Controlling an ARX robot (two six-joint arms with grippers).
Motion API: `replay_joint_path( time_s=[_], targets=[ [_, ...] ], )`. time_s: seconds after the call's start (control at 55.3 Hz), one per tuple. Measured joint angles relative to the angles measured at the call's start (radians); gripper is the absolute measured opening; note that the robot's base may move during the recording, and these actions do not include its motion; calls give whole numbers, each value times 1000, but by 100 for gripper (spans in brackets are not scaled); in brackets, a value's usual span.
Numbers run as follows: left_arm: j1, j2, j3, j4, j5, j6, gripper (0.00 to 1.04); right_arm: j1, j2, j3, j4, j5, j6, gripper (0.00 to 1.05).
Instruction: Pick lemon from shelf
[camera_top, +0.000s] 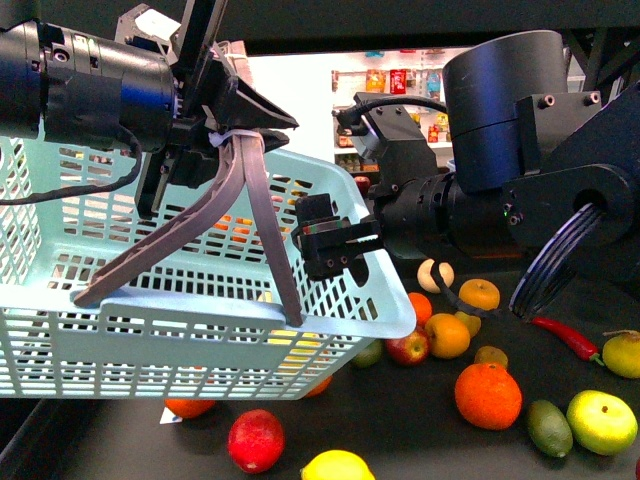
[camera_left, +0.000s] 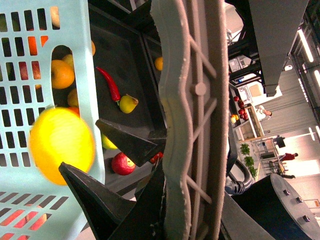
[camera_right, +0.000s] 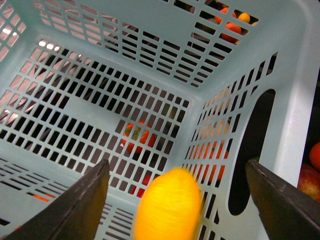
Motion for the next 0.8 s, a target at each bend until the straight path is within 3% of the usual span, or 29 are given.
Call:
replay_joint_path(
  time_s=[0.217, 0.416, 0.633, 0.796],
  targets=[
    [0, 0, 0, 0, -3, 0, 12, -51, -10, 10, 14, -21, 62, 97],
    [0, 0, 0, 0, -3, -3, 12, -172, -19, 42, 40, -21, 123, 97],
    [0, 1, 0, 0, -2, -3, 12, -310, 58, 48, 61, 30, 108, 97],
    [0, 1, 0, 0, -3, -3, 12, -365, 190, 46, 68, 60, 51, 97]
  ],
)
